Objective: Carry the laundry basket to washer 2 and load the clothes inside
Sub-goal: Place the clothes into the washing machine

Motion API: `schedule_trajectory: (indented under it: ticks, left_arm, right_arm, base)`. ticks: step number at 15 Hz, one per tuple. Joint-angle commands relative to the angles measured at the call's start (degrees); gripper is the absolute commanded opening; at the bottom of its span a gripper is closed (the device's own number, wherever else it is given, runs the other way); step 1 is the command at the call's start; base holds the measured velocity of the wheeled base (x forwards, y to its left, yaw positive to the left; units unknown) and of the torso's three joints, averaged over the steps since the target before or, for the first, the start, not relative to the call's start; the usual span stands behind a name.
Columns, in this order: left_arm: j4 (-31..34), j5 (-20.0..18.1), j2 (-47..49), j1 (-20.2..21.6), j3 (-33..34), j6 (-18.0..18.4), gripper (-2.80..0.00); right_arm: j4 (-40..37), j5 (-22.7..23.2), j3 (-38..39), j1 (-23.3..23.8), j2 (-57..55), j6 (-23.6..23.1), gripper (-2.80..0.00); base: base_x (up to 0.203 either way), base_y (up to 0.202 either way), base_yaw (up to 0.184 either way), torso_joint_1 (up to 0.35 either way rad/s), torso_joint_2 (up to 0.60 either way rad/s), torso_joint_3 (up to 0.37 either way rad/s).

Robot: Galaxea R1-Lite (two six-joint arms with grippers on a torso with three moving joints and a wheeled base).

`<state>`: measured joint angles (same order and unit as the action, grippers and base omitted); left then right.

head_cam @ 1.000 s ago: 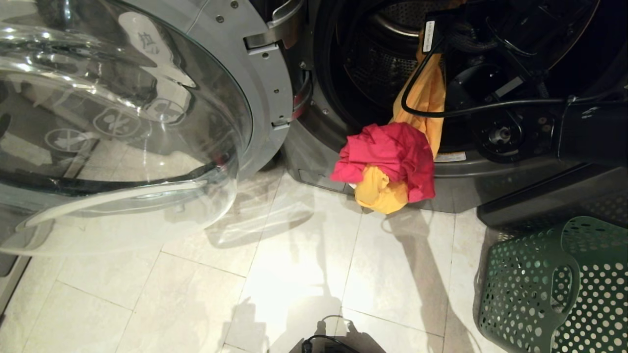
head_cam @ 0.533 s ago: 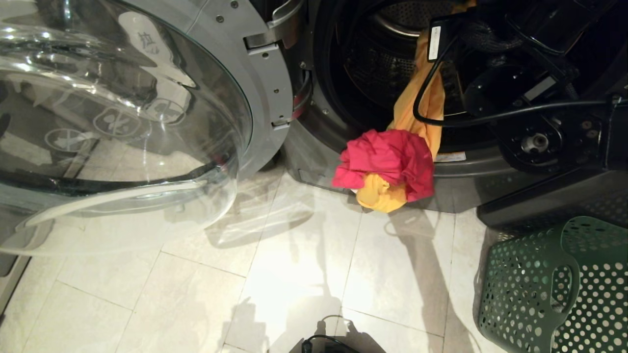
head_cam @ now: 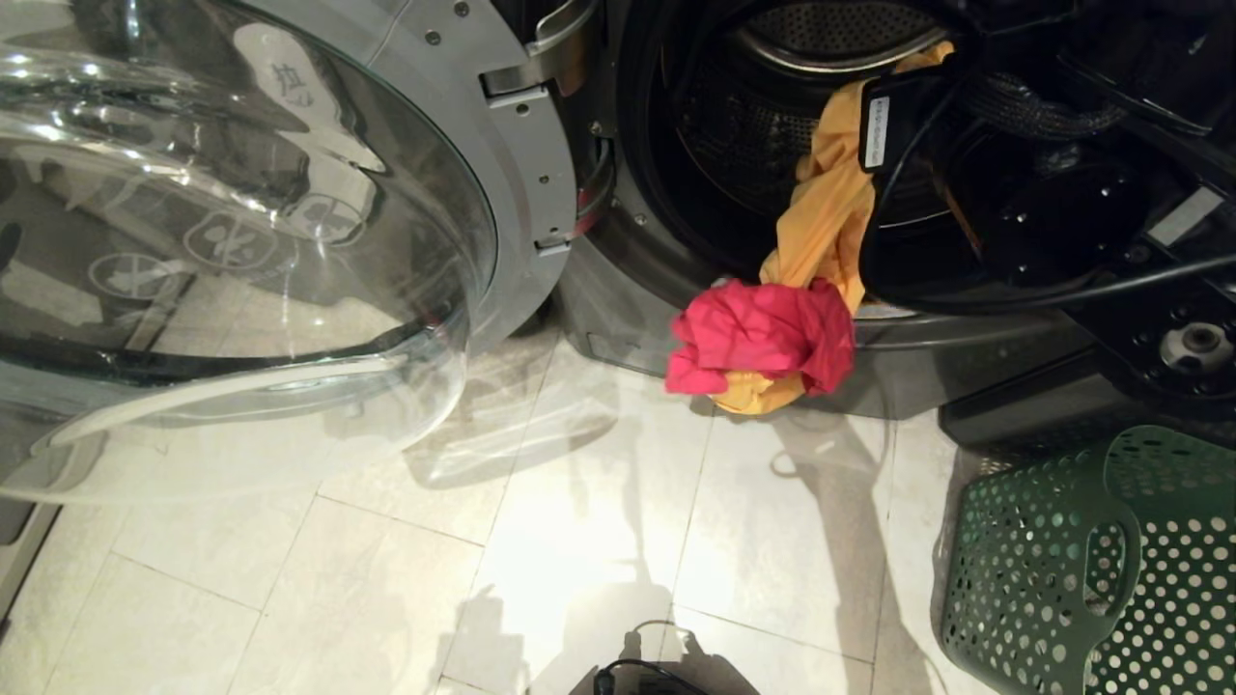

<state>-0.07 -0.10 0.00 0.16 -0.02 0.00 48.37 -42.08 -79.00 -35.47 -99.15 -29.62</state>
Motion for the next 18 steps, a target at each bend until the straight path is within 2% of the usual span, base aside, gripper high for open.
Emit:
schedule_trajectory:
  ticks: [1,8,13,18]
  left_arm:
    - [-0.01,0.01,0.09,0.02,0.02,0.00,-2.80]
    - [-0.01,0.01,0.09,0.02,-0.05,0.00,-2.80]
    - [-0.01,0.01,0.09,0.02,0.01,0.00,-2.80]
    - [-0.01,0.01,0.09,0.02,-0.06,0.17,-2.80]
  right_arm:
    - [0.24,-0.28,3.94,-1.53,3.18,0.11,-2.80]
    - [-4.67,-0.13,7.75,-3.72,5.27,1.28,-2.80]
    - [-24.41,0.73,9.02,-3.73,9.86,13.80,-2.80]
    - [-35.99,0.95,9.56,-3.70,17.09,15.59,-2.80]
  base:
    - [0.000,0.000,0.000,0.000,0.00,0.000]
    - [0.000,0.000,0.000,0.000,0.00,0.000]
    - [0.000,0.000,0.000,0.000,0.00,0.000]
    - [0.000,0.000,0.000,0.000,0.00,0.000]
